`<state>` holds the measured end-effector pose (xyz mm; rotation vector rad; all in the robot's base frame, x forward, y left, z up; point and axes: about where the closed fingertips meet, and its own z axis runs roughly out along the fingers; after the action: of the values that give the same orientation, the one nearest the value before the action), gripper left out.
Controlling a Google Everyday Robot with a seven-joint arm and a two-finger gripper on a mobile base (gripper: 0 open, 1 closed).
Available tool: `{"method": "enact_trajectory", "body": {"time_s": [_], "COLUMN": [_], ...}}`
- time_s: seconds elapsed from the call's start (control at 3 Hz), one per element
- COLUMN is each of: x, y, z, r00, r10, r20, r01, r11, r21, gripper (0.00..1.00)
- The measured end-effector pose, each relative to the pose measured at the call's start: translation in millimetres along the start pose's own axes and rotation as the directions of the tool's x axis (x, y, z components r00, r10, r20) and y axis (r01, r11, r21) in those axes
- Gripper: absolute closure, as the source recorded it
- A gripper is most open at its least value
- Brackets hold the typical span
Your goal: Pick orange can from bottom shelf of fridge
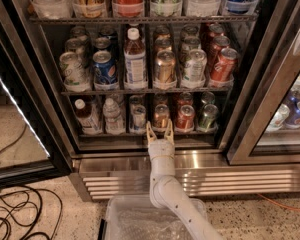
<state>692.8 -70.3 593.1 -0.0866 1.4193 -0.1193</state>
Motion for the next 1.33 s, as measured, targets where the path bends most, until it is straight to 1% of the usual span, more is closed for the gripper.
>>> {"method": "enact_trajectory", "body": {"time_s": [0.33, 0.67, 1.0, 1.33], "x": [-0.8, -3.1, -2.2, 1.8], "y": [-0.2, 0.3, 2.0, 5.1], "z": [8.1, 25.2, 35.0, 43.8], "r00": [1.000, 0.999, 0.999, 0.999], "r10": [-0.004, -0.013, -0.019, -0.022], "r20": [0.013, 0.038, 0.044, 0.039], "r01": [0.004, 0.013, 0.018, 0.022], "r11": [1.0000, 0.9998, 0.9997, 0.9997], "r21": [0.009, 0.017, 0.017, 0.014], "gripper": [0.39, 0.39, 0.40, 0.38]}}
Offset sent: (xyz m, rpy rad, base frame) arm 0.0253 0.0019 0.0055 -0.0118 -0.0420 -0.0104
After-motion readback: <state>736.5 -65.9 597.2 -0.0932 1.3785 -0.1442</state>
